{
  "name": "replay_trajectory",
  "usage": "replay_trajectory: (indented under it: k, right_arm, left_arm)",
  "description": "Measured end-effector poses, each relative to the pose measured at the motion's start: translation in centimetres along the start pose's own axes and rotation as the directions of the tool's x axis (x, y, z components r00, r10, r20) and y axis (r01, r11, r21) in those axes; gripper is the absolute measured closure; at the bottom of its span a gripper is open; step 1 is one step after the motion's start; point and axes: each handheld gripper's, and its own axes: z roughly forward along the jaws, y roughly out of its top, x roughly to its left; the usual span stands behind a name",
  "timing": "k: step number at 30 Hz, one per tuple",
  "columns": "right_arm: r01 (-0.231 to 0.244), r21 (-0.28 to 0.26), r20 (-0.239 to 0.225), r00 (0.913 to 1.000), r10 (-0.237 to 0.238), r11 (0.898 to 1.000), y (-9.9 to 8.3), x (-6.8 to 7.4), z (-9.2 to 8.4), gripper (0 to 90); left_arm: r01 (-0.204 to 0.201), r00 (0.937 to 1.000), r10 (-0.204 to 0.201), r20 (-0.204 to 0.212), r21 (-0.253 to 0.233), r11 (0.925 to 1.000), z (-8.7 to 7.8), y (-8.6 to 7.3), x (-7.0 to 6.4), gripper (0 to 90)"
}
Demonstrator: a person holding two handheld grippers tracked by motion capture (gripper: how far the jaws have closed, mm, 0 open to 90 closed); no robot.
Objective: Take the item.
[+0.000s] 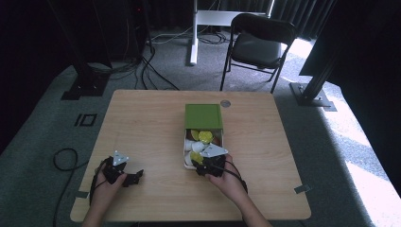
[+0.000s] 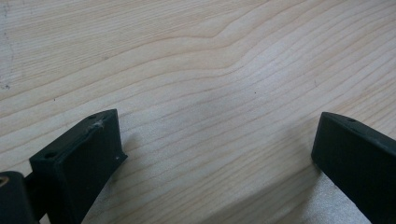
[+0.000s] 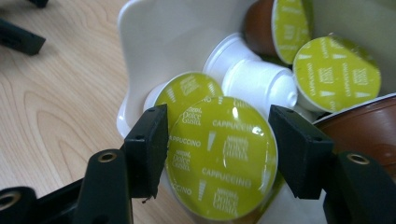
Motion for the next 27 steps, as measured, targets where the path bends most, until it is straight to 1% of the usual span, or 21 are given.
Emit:
replay_trajectory:
  k: [5, 10, 11, 12, 17, 23, 27]
  right_arm:
    - [0.000, -0.004, 0.000, 1.0000, 0.000, 1.000, 0.3, -0.3, -0.4, 40.0]
    - [-0.009, -0.025, 0.000, 1.0000, 0.009, 1.000, 0.8, -0.6, -0.8, 40.1]
    - [-0.004, -0.021, 0.000, 1.0000, 0.004, 1.000, 0.9, -0.6, -0.9, 40.0]
    - [-0.011, -0.026, -0.004, 0.9999, 0.011, 1.000, 1.0, -0.7, -0.9, 40.1]
    - [-0.006, -0.035, -0.003, 1.0000, 0.006, 0.999, 1.5, -0.8, -1.2, 40.1]
    - [-0.002, -0.060, 0.003, 1.0000, 0.002, 0.998, 2.4, -1.1, -1.9, 40.2]
    - [-0.004, -0.087, 0.011, 0.9999, 0.005, 0.996, 3.2, -1.4, -2.6, 40.2]
  left_arm:
    - [0.000, 1.0000, 0.000, 0.000, 0.000, 1.0000, 0.0, 0.0, 0.0, 2.8]
    - [0.000, 1.0000, 0.000, 0.000, 0.000, 1.0000, 0.0, 0.0, 0.0, 2.8]
    - [0.000, 1.0000, 0.000, 0.000, 0.000, 1.0000, 0.0, 0.0, 0.0, 2.8]
    - [0.000, 1.0000, 0.000, 0.000, 0.000, 1.0000, 0.0, 0.0, 0.0, 2.8]
    - [0.001, 1.0000, -0.001, 0.000, -0.001, 1.0000, 0.0, 0.0, 0.0, 2.8]
    - [0.001, 1.0000, -0.001, 0.000, -0.001, 1.0000, 0.0, 0.0, 0.0, 2.8]
    - [0.001, 1.0000, -0.001, 0.000, -0.002, 1.0000, 0.0, 0.0, 0.0, 2.8]
